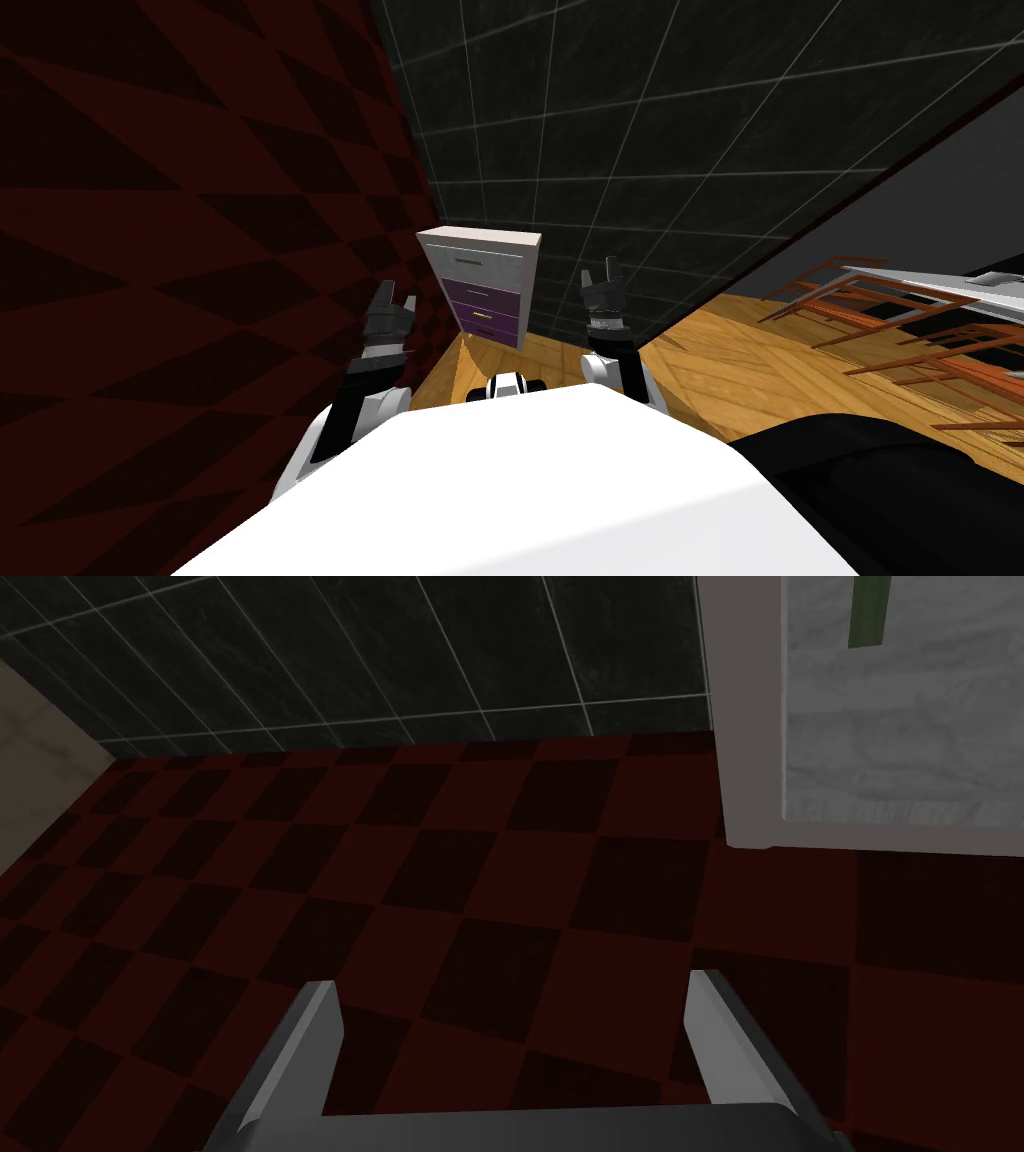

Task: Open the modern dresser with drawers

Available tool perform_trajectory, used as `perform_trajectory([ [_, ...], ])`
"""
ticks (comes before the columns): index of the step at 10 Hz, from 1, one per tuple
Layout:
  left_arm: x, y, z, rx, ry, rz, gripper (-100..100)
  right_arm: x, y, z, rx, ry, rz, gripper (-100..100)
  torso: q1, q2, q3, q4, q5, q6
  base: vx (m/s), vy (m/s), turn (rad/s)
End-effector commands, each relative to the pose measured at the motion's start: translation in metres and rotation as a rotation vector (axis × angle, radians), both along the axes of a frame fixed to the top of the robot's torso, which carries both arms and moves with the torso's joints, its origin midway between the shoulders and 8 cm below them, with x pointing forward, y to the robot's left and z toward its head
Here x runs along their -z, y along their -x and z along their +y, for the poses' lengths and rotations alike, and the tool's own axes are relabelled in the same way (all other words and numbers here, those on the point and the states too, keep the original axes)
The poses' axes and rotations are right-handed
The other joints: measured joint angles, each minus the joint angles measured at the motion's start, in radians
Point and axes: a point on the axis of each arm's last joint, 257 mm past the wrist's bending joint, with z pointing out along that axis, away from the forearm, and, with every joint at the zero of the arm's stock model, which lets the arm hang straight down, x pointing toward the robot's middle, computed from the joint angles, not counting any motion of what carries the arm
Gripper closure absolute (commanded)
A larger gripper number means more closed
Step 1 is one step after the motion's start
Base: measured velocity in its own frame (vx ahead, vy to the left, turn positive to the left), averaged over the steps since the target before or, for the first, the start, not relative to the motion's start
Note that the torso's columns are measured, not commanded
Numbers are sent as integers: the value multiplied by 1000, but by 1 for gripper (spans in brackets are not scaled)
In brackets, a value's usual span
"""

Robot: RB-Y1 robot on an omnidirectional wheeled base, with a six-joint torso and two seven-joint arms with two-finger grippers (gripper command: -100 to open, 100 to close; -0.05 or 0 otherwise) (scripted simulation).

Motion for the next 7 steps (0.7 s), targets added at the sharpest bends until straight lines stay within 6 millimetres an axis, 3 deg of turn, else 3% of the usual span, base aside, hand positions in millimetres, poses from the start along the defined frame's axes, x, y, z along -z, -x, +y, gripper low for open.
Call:
perform_trajectory([
  [1, 7, -9, -6, 17, 5, 47, -100, 0, 0, 0, 0, 0, 0, 0, 0, 0, 0, 0, 0, 0, 73, 9, -103],
  [7, 21, -28, -20, 48, 26, 155, -100, 0, 0, 0, 0, 0, 0, 0, 0, 0, 0, 0, 0, 0, 83, 17, -106],
])
